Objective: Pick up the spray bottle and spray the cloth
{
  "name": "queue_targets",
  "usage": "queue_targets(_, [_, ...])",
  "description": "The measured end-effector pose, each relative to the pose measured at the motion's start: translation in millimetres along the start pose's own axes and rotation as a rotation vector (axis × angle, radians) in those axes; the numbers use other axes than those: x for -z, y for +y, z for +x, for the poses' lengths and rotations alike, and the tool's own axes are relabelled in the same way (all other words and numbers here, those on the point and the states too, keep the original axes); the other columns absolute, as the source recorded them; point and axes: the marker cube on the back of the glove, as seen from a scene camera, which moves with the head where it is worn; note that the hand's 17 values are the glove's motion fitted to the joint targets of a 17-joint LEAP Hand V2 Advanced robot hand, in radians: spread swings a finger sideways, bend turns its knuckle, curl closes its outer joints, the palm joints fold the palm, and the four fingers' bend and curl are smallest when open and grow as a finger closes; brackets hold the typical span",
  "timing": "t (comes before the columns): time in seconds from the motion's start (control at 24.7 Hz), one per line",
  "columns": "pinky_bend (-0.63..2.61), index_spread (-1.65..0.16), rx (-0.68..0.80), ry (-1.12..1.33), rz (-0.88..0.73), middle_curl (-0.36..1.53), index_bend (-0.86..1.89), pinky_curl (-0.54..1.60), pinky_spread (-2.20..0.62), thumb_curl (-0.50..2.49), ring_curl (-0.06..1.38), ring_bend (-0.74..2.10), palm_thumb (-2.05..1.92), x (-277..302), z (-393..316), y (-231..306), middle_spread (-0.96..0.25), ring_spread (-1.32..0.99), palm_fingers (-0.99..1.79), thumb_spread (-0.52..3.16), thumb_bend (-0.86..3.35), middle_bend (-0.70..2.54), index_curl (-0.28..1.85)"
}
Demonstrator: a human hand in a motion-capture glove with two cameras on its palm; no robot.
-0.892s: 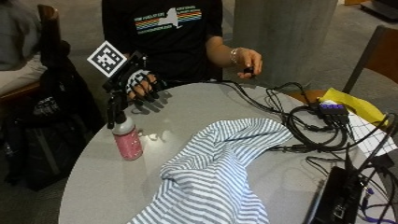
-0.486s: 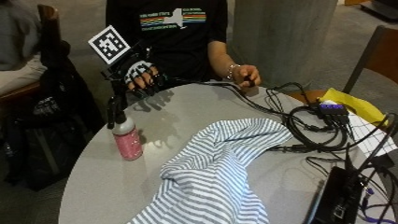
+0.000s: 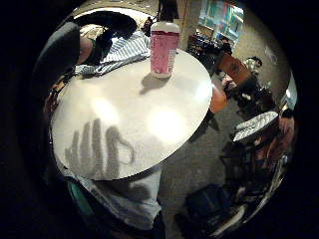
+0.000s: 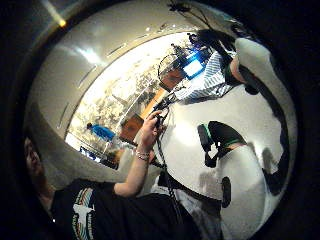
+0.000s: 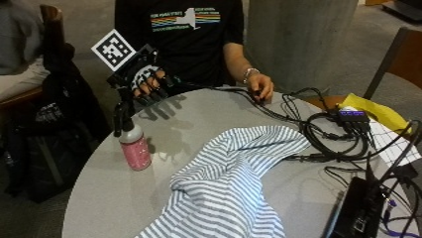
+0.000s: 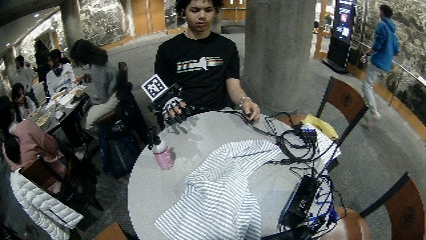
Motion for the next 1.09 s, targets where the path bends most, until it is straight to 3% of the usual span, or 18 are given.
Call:
queue_targets(0.32, [0.32, -0.29, -0.125, -0.389, 0.129, 0.31, 0.08, 0.30, 0.11, 0.32, 0.31, 0.34, 0.76, 5, 20, 2, -0.02, -0.04, 0.83, 0.96, 0.19, 0.31, 0.27])
queue_targets(0.57, [0.37, -0.31, -0.084, -0.641, 0.157, 0.33, 0.07, 0.33, 0.12, 0.33, 0.32, 0.37, 0.77, 13, 37, 21, -0.01, -0.03, 0.79, 0.99, 0.14, 0.28, 0.24])
queue_targets(0.73, [0.39, -0.31, -0.222, -0.651, 0.331, 0.34, 0.07, 0.33, 0.12, 0.34, 0.33, 0.40, 0.78, 12, 40, 9, 0.00, -0.02, 0.80, 0.99, 0.11, 0.27, 0.22])
queue_targets(1.09, [0.42, -0.31, -0.277, -0.540, 0.354, 0.36, 0.09, 0.35, 0.13, 0.35, 0.35, 0.41, 0.80, -1, 66, -21, 0.00, -0.01, 0.77, 0.99, 0.05, 0.26, 0.21])
